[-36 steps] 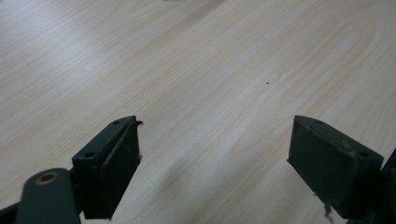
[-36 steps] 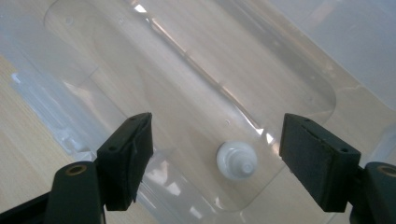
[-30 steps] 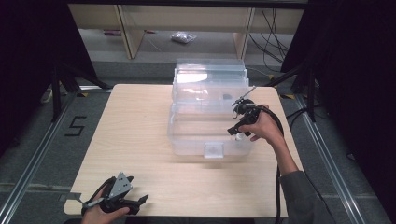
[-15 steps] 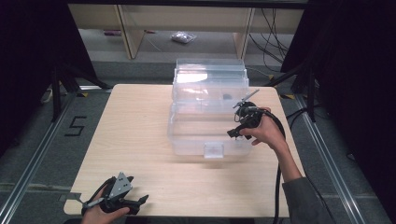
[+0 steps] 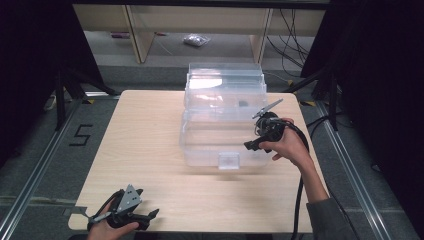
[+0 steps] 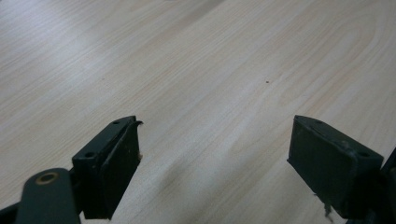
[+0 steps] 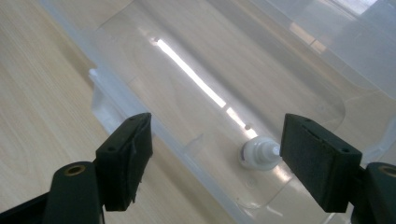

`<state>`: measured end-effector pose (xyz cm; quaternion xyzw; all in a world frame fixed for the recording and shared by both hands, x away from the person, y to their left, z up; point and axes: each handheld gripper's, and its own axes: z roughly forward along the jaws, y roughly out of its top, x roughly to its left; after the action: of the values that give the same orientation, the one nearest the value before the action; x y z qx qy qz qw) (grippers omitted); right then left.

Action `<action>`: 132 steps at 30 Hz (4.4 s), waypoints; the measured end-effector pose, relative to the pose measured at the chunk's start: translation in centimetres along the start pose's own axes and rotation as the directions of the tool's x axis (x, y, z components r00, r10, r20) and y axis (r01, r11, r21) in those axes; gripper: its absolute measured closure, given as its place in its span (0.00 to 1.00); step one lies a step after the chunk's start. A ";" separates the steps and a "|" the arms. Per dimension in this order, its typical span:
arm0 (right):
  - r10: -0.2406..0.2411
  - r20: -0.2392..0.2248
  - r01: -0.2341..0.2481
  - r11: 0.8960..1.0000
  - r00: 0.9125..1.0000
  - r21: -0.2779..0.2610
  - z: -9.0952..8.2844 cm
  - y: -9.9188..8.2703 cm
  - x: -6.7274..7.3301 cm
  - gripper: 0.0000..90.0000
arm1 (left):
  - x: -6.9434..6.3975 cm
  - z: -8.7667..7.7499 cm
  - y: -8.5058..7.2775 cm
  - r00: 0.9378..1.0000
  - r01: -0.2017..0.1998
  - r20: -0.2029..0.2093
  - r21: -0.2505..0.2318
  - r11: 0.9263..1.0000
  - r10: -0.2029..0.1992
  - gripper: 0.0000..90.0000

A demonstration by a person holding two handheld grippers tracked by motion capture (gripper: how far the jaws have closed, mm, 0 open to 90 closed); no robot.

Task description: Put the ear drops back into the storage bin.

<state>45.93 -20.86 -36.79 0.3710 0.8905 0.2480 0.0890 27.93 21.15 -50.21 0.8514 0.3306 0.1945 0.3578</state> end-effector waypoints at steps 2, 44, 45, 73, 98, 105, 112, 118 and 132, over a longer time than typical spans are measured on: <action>-0.015 -0.004 0.015 1.000 1.000 -0.020 -0.4 -0.3 0.3 0.29 | 0.0 0.0 0.0 1.000 0.001 -0.001 -0.001 1.000 -0.001 0.18; -0.051 -0.094 0.037 0.988 0.994 -0.148 -1.0 -5.1 4.0 0.26 | 0.0 0.0 0.0 1.000 0.005 -0.004 -0.004 1.000 -0.005 0.18; -0.091 -0.080 0.077 0.984 0.993 -0.158 -0.8 -5.2 3.9 0.26 | -0.1 0.0 0.0 1.000 0.006 -0.003 -0.005 1.000 -0.006 0.18; -0.063 -0.057 0.049 0.975 0.996 -0.215 -0.9 -7.7 4.6 0.25 | 0.1 -0.4 0.0 1.000 -0.025 0.002 0.023 0.999 0.025 0.18; -0.055 -0.064 0.038 0.970 0.996 -0.240 2.0 -11.1 6.0 0.24 | 0.0 -0.2 0.0 1.000 -0.011 -0.012 0.004 1.000 0.011 0.18; -0.052 -0.068 0.034 0.970 0.996 -0.240 2.6 -12.4 6.0 0.23 | 0.0 -0.2 0.0 1.000 -0.015 -0.014 0.007 1.000 0.015 0.18; -0.031 -0.072 0.013 0.972 0.997 -0.235 3.2 -13.9 6.1 0.22 | 0.0 -0.2 0.0 1.000 -0.016 -0.014 0.008 1.000 0.016 0.18; 0.003 -0.057 -0.016 0.977 0.998 -0.214 3.3 -14.8 6.7 0.22 | 0.0 -0.2 0.0 1.000 -0.018 -0.014 0.013 1.000 0.018 0.18; 0.011 -0.049 -0.020 0.979 0.999 -0.202 3.0 -16.3 7.0 0.20 | -0.1 -0.2 0.0 1.000 -0.018 -0.008 0.015 1.000 0.018 0.18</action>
<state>31.95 -24.56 -47.50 0.3609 0.8596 0.3467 0.1029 27.76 21.19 -50.04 0.8562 0.3257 0.1985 0.3484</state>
